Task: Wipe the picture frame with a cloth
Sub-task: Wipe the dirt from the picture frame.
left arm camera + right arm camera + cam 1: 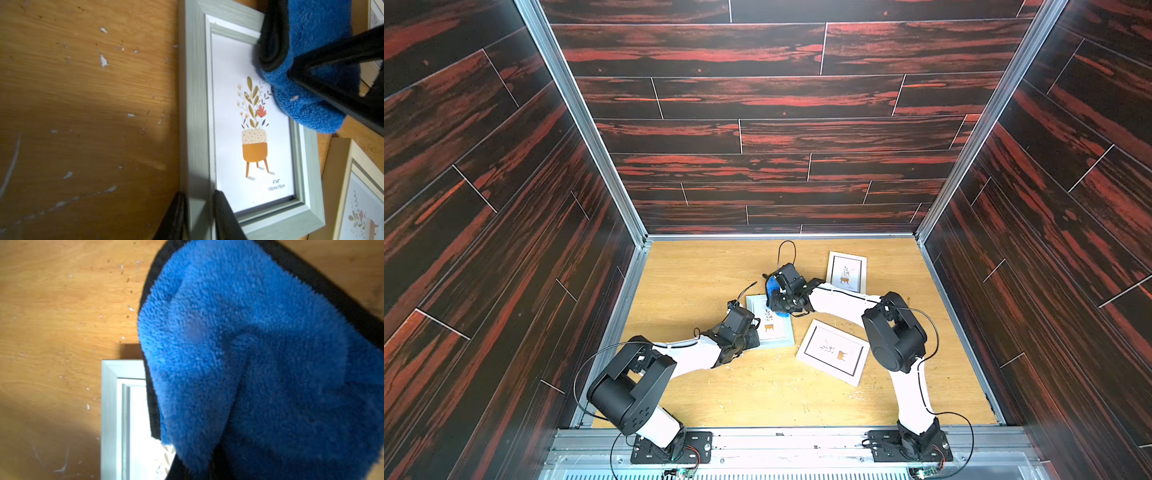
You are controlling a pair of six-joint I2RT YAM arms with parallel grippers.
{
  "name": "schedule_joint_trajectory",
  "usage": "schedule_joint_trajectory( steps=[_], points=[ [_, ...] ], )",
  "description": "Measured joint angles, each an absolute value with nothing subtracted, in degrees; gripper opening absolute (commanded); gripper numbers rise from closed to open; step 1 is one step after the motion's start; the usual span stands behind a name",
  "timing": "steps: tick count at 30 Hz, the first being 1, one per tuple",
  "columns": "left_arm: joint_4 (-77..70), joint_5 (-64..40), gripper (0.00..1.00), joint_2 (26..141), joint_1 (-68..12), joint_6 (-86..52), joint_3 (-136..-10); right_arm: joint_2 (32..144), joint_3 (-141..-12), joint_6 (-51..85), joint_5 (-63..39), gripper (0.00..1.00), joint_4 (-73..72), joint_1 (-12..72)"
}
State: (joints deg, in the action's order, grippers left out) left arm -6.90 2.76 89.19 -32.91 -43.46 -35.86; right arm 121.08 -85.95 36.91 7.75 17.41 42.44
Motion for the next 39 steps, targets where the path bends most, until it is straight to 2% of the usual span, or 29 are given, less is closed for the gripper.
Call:
schedule_joint_trajectory(
  steps=[6,9,14,16,25,34,39],
  points=[
    [-6.92,2.76,0.23,89.21,-32.88,-43.42,-35.86,110.56,-69.47,38.83,7.42,0.0,13.28,49.21],
    [-6.92,2.48,0.23,89.32,-32.84,-43.33,-35.9,111.13,-70.67,38.92,7.49,0.0,13.85,48.88],
    [-6.9,2.37,0.23,89.76,-32.73,-43.7,-36.4,119.09,-82.72,37.91,7.51,0.0,16.47,43.79],
    [-6.87,2.39,0.23,89.73,-32.71,-43.79,-36.4,119.87,-83.77,37.6,7.42,0.0,15.9,42.68],
    [-6.7,2.31,0.23,89.76,-32.75,-43.42,-36.47,109.03,-67.99,38.04,7.16,0.0,13.13,49.25],
    [-6.87,2.0,0.23,89.73,-32.71,-43.53,-36.42,121.32,-85.1,37.67,4.73,0.0,15.18,45.3],
    [-7.35,1.93,0.22,89.65,-32.69,-43.9,-36.12,129.27,-97.25,37.1,1.8,0.0,17.06,46.24]
  ],
)
